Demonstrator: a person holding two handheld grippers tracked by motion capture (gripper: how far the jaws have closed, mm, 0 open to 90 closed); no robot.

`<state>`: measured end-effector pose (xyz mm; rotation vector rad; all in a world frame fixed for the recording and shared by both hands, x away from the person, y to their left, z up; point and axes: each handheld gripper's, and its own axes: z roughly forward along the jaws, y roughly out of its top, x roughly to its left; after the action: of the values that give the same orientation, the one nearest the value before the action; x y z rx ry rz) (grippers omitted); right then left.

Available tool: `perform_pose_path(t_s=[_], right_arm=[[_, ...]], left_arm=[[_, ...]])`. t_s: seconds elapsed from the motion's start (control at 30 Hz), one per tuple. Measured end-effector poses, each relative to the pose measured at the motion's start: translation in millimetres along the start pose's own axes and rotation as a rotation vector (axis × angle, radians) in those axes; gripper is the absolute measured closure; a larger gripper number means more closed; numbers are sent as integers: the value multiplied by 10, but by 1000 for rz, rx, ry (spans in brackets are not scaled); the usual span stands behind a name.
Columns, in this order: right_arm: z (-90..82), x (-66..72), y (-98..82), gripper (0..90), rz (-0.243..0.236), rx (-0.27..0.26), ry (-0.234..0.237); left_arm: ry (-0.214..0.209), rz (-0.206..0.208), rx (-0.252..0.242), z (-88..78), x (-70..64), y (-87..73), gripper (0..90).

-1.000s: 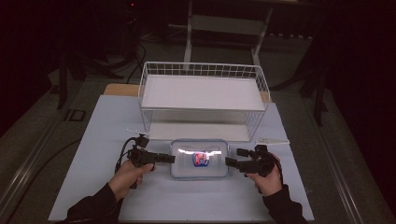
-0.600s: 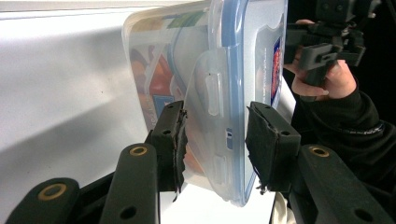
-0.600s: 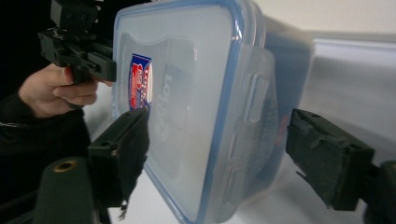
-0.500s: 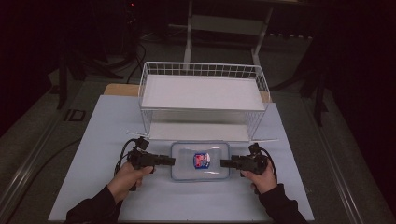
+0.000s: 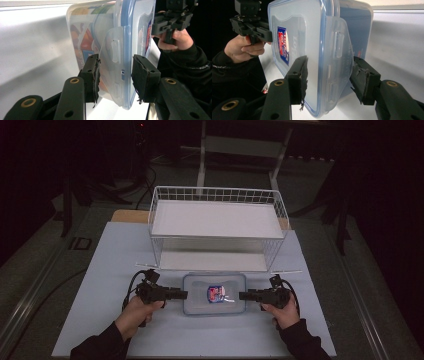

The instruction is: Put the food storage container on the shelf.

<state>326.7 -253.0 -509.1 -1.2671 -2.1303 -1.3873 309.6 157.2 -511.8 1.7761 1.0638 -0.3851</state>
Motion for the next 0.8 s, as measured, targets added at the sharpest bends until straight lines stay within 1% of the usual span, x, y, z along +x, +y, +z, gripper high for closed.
perform_pose_path(t_s=[0.13, 0.17, 0.2, 0.23, 0.27, 0.3, 0.33, 0.4, 0.47, 0.5, 0.53, 0.57, 0.63, 0.73, 0.8], right_arm=[[-29, 28, -1, 496, -4, -7, -6], [-42, 39, 6, 496, -11, -11, -7], [-42, 39, 6, 496, -11, -11, -7], [-65, 62, 31, 496, -19, -14, -9], [-65, 62, 31, 496, -19, -14, -9], [-81, 74, 63, 496, -31, -20, -13], [-87, 81, 80, 496, -32, -24, -14], [-103, 95, 116, 496, -39, -32, -19], [-123, 111, 159, 496, -55, -47, -27], [-137, 118, 182, 495, -60, -52, -31], [-137, 118, 182, 495, -60, -52, -31], [-161, 121, 231, 496, -70, -70, -39], [-176, 115, 276, 496, -80, -86, -48], [-190, 95, 329, 496, -91, -104, -58], [-194, 62, 356, 496, -88, -112, -59]], left_arm=[[2, 1, -11, -2, -25, -3, 582], [5, 13, -16, -14, -55, 16, 582], [5, 13, -16, -14, -55, 16, 582], [8, 23, -22, -25, -78, 47, 582], [8, 23, -22, -25, -78, 47, 581], [16, 29, -30, -30, -97, 84, 580], [18, 32, -33, -33, -106, 104, 580], [22, 48, -42, -38, -115, 144, 579], [24, 51, -47, -36, -118, 163, 578], [25, 63, -60, -25, -123, 201, 577], [25, 63, -60, -25, -123, 201, 576], [27, 75, -71, -9, -122, 243, 576], [43, 88, -84, 14, -125, 283, 572], [43, 94, -94, 43, -104, 339, 570], [47, 93, -95, 66, -93, 372, 570]])
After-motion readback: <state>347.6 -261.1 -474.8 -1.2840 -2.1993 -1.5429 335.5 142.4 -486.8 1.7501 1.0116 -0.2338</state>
